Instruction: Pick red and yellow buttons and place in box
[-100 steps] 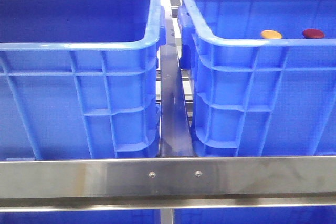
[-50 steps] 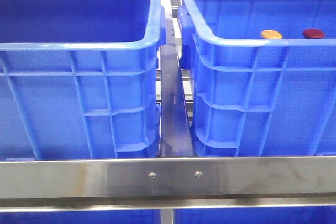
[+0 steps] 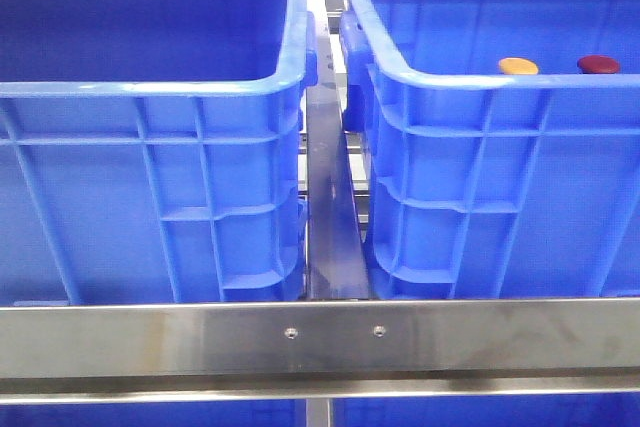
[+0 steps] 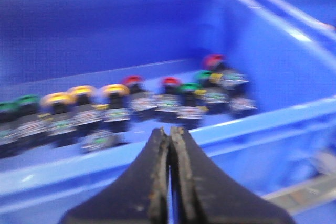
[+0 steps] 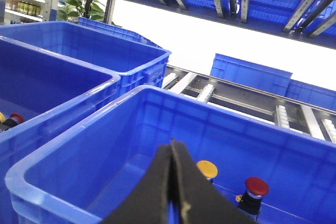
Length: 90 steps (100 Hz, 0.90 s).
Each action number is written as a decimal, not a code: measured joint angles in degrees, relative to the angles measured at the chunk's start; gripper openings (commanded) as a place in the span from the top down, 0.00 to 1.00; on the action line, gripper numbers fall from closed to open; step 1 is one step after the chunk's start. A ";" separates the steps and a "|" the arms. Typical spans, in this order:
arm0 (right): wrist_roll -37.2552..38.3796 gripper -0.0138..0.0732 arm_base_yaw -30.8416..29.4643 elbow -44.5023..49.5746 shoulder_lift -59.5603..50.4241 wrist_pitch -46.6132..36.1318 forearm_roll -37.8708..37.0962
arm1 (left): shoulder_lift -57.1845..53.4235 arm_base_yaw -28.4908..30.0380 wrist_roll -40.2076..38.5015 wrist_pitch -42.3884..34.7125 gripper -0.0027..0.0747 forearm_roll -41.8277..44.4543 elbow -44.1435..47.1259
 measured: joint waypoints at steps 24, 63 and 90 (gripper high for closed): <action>0.00 0.89 0.00 0.00 0.00 0.00 0.00 | -6.89 9.02 -0.83 -5.83 0.99 2.38 7.64; 0.00 0.89 0.00 0.00 -0.04 0.00 -0.09 | -10.83 13.62 -8.47 -16.25 0.99 8.58 15.74; 0.00 0.89 0.00 0.00 -0.13 0.00 -0.09 | -10.83 13.62 -8.96 -16.05 0.99 9.00 15.74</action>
